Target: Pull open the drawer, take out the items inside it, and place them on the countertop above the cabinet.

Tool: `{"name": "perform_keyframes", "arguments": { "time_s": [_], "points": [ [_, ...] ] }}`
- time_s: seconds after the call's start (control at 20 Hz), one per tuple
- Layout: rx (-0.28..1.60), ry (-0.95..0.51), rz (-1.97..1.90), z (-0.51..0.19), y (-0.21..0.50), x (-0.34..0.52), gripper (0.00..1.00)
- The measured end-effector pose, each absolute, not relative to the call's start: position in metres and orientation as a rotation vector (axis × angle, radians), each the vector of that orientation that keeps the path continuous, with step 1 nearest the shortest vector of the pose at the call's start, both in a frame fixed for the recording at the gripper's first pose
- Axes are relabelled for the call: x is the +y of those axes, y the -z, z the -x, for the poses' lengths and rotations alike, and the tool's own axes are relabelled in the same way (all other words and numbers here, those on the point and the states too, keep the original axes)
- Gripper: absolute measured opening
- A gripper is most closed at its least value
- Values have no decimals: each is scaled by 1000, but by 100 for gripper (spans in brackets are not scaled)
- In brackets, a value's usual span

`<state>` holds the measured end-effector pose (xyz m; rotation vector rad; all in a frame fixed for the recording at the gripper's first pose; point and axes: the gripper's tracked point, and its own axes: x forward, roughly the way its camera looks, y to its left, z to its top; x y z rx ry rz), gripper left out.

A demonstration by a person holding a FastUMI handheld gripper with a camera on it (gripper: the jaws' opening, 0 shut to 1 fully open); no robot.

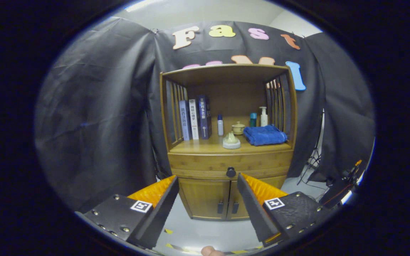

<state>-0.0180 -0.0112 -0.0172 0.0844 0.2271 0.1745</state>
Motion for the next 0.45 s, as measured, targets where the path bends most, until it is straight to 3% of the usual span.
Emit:
{"name": "perform_keyframes", "arguments": {
  "time_s": [0.45],
  "points": [
    [204,-171,-91,40,-9,-15,99]
  ]
}}
